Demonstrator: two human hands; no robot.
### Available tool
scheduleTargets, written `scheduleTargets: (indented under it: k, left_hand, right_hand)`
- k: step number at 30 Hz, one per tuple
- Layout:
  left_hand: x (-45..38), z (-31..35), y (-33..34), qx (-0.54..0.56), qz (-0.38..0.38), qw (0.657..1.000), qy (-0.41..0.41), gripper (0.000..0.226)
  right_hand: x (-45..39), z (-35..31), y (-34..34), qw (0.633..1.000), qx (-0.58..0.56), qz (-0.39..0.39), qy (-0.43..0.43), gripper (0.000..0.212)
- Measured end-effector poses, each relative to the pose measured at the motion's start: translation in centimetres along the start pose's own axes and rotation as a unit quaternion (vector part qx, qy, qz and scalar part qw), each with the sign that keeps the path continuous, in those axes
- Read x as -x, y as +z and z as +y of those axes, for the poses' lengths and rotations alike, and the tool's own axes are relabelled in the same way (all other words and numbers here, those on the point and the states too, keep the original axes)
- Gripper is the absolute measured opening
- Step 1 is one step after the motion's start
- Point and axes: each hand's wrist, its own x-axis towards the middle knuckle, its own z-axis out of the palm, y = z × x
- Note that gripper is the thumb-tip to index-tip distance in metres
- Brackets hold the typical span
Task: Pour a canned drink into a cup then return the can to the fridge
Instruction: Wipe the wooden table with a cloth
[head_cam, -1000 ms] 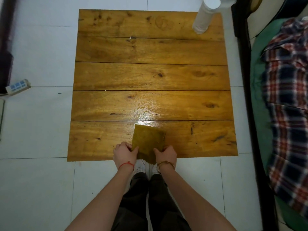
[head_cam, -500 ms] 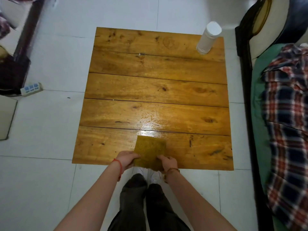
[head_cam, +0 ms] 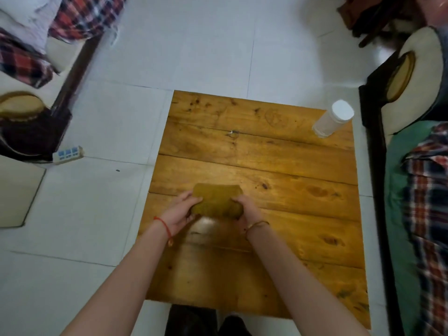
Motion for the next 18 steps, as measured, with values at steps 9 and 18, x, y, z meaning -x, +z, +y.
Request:
scheduleTargets:
  k: [9, 18]
  left_hand:
    - [-11.9, 17.3, -6.5, -0.086, 0.042, 0.988, 0.122, 0.058]
    - [-21.7, 23.4, -8.9, -0.161, 0.061, 0.97, 0.172, 0.051]
  right_hand:
    - [-9.0, -14.6, 13.8, 0.993, 0.014, -0.063, -0.1, 0.05]
    - [-19.5, -19.6, 19.6, 0.985, 0.113, -0.016, -0.132, 0.07]
